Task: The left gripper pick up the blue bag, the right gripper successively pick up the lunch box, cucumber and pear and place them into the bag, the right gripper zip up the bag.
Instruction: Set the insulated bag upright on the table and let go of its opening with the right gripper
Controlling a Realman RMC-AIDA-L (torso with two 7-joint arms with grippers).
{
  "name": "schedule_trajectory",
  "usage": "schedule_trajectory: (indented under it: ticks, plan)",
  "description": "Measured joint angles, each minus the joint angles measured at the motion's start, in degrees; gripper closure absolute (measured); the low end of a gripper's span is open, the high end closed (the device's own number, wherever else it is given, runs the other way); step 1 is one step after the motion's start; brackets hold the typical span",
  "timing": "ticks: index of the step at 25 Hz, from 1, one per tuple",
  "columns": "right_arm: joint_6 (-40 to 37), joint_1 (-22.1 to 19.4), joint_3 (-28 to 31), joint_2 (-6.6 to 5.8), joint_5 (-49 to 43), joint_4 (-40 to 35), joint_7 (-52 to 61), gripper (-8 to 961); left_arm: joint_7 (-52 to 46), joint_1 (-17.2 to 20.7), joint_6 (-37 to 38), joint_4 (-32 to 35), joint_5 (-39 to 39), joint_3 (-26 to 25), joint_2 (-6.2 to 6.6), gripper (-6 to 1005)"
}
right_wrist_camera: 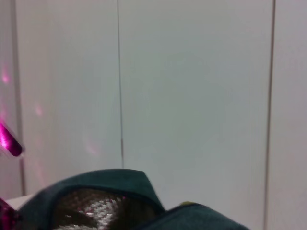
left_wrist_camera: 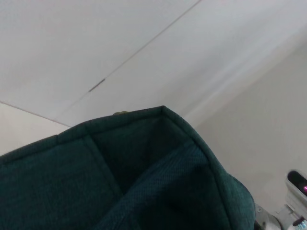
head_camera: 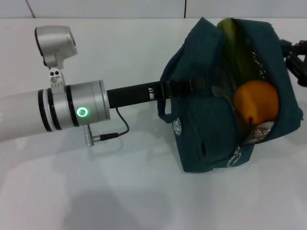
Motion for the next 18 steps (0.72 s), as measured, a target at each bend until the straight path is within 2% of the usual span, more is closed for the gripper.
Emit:
schedule_trajectory:
  ticks: [9, 14, 18]
  plan:
    - [-3.3, 0.1, 1.4, 0.03, 1.3, 0.4, -0.3, 765, 0.0, 0.5, -0.2, -0.1, 0.0, 0.0, 0.15, 941]
    - [-7.3, 0.0, 6.0, 0.12, 3.7, 0.8, -0.3, 655, 0.0, 0.6, -0.2, -0.1, 0.0, 0.0, 0.14, 941]
    - [-14.5, -0.1, 10.3, 0.12, 4.9, 1.7, -0.7, 567, 0.0, 0.7, -0.2, -0.1, -0.5, 0.0, 0.09, 941]
